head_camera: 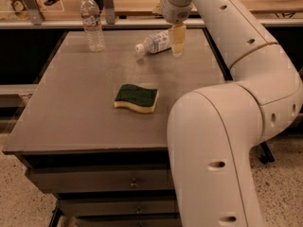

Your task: Place blue plastic bottle upright

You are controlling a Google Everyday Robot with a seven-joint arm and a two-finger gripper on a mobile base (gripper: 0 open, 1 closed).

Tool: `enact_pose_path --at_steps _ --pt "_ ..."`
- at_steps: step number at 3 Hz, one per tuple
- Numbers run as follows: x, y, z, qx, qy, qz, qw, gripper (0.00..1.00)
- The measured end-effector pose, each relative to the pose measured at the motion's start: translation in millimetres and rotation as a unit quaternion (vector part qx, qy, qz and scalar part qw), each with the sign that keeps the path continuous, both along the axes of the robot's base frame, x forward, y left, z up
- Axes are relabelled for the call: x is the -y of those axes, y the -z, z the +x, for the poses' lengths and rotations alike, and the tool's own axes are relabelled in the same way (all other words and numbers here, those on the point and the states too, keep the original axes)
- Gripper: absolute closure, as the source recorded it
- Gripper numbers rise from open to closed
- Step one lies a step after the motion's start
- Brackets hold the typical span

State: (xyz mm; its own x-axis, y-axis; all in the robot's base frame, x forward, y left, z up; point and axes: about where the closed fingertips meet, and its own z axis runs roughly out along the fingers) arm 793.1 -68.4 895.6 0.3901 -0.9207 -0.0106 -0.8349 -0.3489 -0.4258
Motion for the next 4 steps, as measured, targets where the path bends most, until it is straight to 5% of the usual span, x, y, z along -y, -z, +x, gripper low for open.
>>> enact_pose_path --at_steps 4 --pt "-12.4 41.2 18.3 -0.031 -0.049 -0.022 0.9981 0.00"
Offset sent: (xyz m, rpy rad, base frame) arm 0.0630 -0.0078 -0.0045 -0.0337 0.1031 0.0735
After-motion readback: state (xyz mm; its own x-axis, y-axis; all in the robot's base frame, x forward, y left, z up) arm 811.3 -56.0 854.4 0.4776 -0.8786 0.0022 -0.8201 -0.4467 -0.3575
